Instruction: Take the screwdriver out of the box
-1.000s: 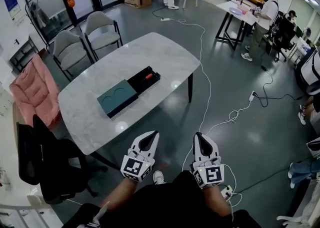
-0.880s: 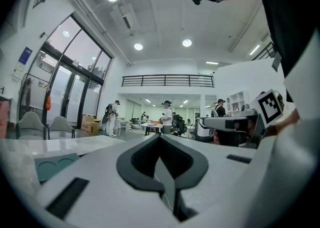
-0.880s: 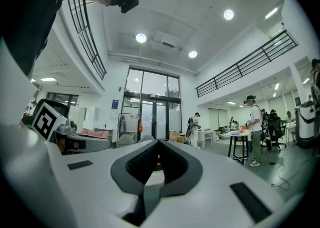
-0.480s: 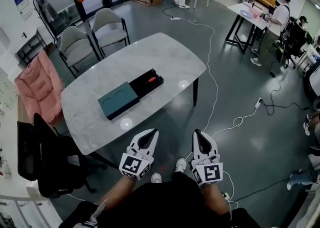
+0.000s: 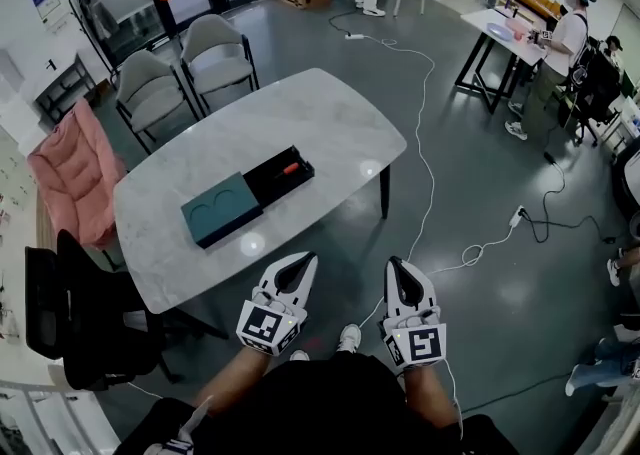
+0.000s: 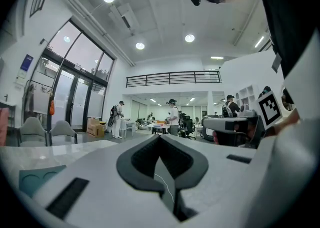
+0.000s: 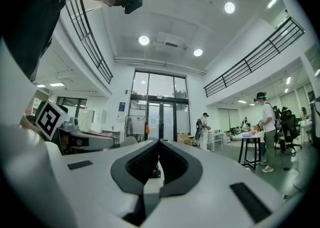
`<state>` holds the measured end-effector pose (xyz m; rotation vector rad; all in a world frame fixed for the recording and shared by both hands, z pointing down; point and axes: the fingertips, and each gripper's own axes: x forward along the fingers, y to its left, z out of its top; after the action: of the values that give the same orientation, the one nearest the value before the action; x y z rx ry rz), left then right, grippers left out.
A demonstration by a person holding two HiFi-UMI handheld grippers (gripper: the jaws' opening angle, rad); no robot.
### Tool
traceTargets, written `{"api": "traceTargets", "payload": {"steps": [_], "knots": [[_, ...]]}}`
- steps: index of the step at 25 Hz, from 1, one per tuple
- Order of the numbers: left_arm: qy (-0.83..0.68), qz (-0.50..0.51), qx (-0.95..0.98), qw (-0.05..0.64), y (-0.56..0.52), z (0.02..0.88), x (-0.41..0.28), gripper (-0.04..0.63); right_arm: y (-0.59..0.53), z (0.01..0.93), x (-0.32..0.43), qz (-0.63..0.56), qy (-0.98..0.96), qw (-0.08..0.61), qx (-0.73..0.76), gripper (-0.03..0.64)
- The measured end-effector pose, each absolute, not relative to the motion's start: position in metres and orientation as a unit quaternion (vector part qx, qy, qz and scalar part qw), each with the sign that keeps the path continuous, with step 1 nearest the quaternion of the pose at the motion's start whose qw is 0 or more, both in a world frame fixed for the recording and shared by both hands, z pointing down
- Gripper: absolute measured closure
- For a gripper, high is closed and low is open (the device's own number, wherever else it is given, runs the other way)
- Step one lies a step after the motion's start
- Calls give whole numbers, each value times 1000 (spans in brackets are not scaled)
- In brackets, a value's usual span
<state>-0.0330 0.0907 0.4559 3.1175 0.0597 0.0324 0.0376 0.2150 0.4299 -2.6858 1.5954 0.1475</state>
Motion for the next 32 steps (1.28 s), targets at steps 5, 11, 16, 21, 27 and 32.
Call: {"api": "traceTargets", "payload": {"steps": [5,11,16,21,27,32], "knots": [[12,6,999,36,102,452,-4,591,225,427,66,51,526,17,-849,594],[-9,12,999,35,115,453,18,592,231,429,89,46,549,22,-835,594],[-20,24,999,28,122,460,31,591,232,435,107,48,561,28,-826,594],[-38,41,998,14,114,462,41,591,226,431,126,51,569,37,-820,594],[-63,43,997,8,95,465,38,592,207,434,132,52,582,47,-810,594],[-77,41,996,11,75,467,44,591,186,437,142,46,592,48,-803,594]]}}
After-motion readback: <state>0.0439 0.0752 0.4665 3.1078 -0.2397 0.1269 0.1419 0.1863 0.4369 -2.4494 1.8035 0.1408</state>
